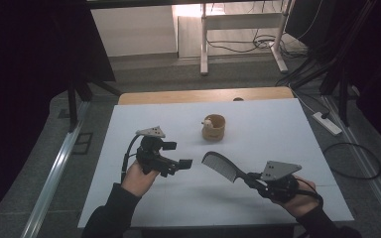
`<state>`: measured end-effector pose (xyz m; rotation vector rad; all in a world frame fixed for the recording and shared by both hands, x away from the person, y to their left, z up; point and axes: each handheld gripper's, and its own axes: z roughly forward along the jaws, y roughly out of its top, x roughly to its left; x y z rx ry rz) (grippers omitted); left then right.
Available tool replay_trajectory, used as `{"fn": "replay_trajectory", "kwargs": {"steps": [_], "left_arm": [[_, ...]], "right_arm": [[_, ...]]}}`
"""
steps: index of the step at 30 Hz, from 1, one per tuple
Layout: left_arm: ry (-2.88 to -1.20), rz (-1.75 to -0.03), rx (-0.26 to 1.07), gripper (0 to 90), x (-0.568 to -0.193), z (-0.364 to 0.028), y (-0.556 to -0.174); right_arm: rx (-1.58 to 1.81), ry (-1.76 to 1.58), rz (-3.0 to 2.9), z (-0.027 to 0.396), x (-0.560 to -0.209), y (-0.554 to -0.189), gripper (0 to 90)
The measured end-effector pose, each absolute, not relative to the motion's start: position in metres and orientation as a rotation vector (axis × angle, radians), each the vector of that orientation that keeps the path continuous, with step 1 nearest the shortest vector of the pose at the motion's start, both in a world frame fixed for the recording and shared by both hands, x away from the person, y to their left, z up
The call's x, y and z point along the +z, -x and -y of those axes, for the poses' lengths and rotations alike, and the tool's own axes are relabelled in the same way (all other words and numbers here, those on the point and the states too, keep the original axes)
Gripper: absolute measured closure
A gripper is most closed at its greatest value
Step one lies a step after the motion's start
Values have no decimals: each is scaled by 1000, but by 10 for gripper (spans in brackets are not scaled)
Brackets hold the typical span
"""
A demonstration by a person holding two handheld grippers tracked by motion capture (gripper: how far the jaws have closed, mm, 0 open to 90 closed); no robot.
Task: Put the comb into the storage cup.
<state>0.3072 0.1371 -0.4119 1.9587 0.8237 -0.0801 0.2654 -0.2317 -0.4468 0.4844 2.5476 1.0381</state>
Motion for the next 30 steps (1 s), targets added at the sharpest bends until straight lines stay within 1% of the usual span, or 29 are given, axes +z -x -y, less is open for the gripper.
{"fn": "replay_trajectory", "kwargs": {"steps": [17,30], "left_arm": [[-1990,-796,-159,0,-410,-120,-321],[-1953,-794,-259,0,-415,-111,-330]], "right_arm": [[1052,-403,-2515,223,-445,-262,733],[1075,-359,-2491,217,-443,-259,733]]}}
